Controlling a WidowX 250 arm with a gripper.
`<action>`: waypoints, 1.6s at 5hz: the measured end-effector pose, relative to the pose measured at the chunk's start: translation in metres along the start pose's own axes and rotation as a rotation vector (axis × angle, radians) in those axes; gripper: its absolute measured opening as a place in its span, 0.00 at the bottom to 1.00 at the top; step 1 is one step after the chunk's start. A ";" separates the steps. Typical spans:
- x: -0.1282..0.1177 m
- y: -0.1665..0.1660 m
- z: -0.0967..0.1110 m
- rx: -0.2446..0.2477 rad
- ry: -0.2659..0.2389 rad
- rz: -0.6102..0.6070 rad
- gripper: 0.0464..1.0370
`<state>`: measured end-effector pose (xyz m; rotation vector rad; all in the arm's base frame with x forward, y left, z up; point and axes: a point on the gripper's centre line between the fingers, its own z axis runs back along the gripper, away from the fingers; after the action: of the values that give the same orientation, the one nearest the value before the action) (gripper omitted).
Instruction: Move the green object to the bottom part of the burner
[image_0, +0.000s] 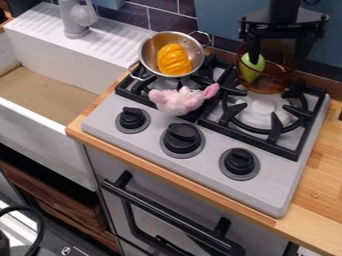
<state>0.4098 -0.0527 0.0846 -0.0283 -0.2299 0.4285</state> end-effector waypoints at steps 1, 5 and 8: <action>0.003 0.001 -0.003 0.004 0.007 -0.014 0.96; 0.003 -0.003 -0.022 0.062 -0.041 -0.014 0.96; 0.000 -0.002 -0.042 0.121 -0.045 -0.032 0.91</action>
<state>0.4199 -0.0535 0.0433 0.1042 -0.2481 0.4105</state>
